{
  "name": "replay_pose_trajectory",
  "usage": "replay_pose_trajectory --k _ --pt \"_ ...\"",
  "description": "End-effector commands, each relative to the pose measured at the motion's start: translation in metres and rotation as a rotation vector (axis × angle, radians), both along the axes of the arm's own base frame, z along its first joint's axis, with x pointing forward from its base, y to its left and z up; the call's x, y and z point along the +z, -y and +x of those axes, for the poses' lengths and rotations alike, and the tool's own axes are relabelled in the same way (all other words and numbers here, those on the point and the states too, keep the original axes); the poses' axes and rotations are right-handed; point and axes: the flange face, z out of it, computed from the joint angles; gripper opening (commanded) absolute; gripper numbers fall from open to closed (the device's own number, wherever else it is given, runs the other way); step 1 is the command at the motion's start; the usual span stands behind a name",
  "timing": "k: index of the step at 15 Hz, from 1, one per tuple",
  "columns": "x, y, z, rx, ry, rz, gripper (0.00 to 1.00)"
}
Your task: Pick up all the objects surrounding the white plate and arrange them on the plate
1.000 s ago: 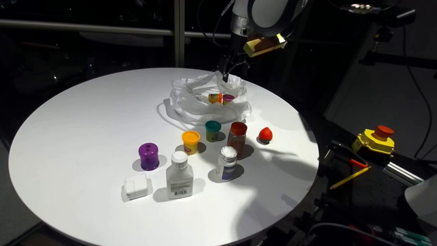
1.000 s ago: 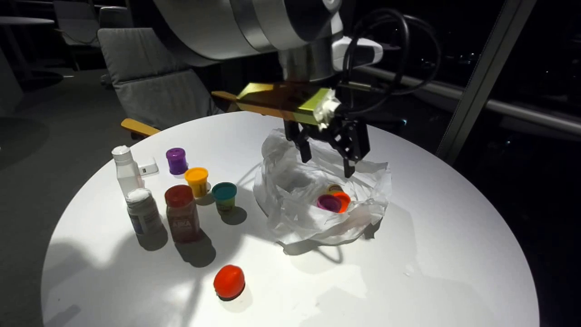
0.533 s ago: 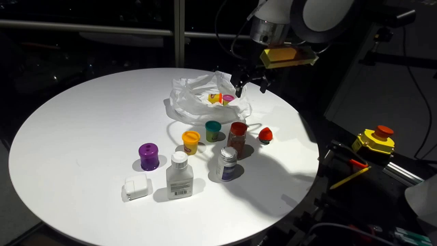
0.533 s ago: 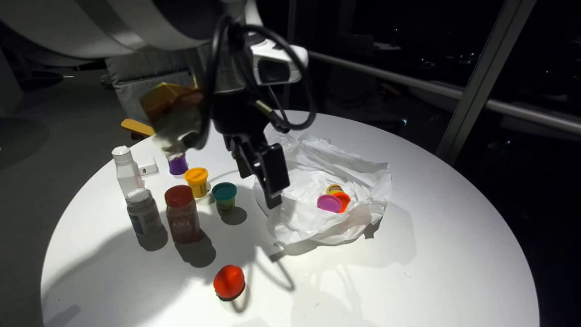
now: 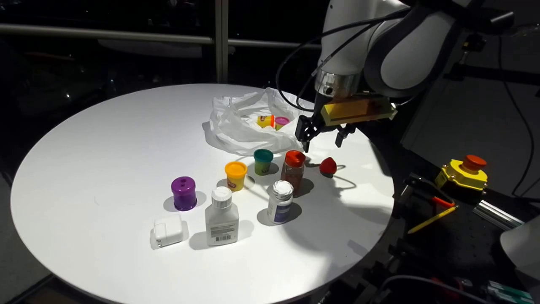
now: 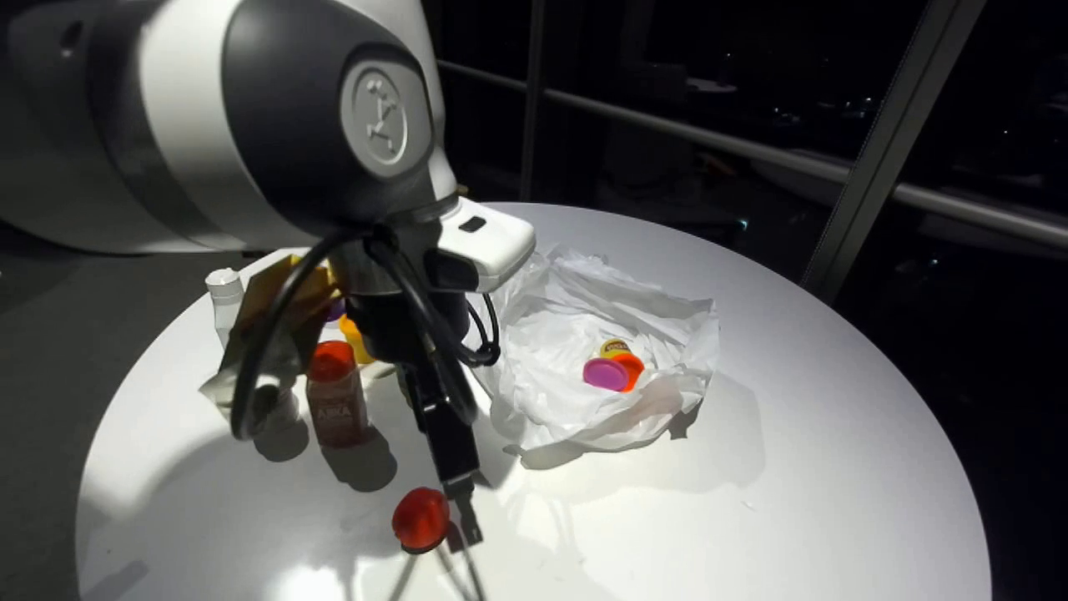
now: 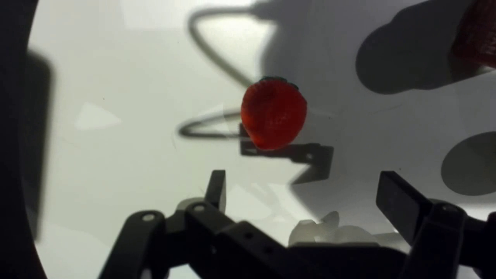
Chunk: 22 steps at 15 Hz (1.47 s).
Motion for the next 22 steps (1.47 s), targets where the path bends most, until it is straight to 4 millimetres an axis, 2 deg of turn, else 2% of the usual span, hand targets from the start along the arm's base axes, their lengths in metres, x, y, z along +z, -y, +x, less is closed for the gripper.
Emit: replay_pose_trajectory --k 1,8,9,10,15,17,19,21,22 --pt "-0.023 0.002 -0.002 -0.073 -0.030 0.029 1.00" --pt "-0.043 0.000 -0.008 -0.193 -0.066 0.070 1.00" --pt "-0.045 0.002 -0.008 -0.204 -0.068 0.064 0.91" --pt "-0.047 0.003 -0.007 -0.209 -0.071 0.067 0.73" --pt "-0.053 0.004 -0.008 -0.233 -0.083 0.060 0.33" --pt "-0.041 0.002 -0.008 -0.218 -0.078 0.049 0.24" --pt "-0.016 0.004 -0.005 -0.197 -0.059 -0.009 0.24" --pt "0.021 0.010 0.008 -0.160 -0.014 -0.108 0.24" --pt "0.043 0.013 0.023 -0.134 0.019 -0.173 0.24"
